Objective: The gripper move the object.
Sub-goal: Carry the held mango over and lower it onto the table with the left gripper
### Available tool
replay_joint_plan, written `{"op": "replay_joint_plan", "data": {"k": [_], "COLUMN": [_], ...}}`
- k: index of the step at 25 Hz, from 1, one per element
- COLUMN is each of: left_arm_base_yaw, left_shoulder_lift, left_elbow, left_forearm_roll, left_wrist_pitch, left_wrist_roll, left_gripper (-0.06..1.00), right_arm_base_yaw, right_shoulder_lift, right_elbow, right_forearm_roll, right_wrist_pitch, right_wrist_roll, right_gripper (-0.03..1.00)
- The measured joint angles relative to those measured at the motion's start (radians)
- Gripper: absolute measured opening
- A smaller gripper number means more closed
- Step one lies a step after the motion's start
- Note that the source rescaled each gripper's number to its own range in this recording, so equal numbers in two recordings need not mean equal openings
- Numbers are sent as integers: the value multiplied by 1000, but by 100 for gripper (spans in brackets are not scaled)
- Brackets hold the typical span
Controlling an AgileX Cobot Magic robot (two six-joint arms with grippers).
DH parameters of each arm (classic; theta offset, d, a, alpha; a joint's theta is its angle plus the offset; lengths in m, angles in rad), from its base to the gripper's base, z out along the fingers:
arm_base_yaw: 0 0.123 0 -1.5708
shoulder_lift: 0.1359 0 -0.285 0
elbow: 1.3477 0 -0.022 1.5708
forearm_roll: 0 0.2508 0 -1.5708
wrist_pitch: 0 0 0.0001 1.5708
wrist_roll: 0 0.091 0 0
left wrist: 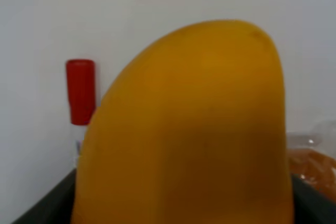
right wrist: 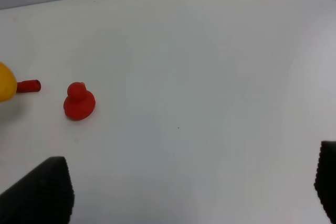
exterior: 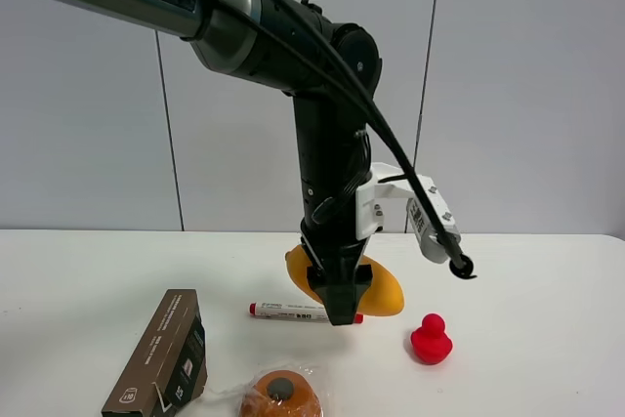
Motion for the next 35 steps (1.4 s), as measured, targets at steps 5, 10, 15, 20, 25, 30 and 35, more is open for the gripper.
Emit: {"op": "replay_joint_plan", "data": {"k": [5,10,15,20,25,30,35], "left_arm_base_yaw": [2,14,29,40,42,42,42], "left_shoulder_lift": [0,0,0,0,0,0,0], "left_elbow": [112,145,152,160,203,257,261], "left_forearm_roll": [25,41,47,50,48,48,48], "left_wrist_pitch": [-82,-169,-203,-177,-178,-249,-296], "left_wrist_roll": [107,113,101,86,88,87,83], "left_gripper": [0,0,0,0,0,0,0], "right_arm_base_yaw": [0,0,0,0,0,0,0], "right_shoulder_lift": [0,0,0,0,0,0,0], "right_elbow": [0,0,0,0,0,0,0], "right_forearm_roll": [0,0,0,0,0,0,0], "right_wrist_pitch": [0,0,0,0,0,0,0], "right_wrist_roll": [0,0,0,0,0,0,0], "right_gripper": [100,100,100,100,100,100,100]}}
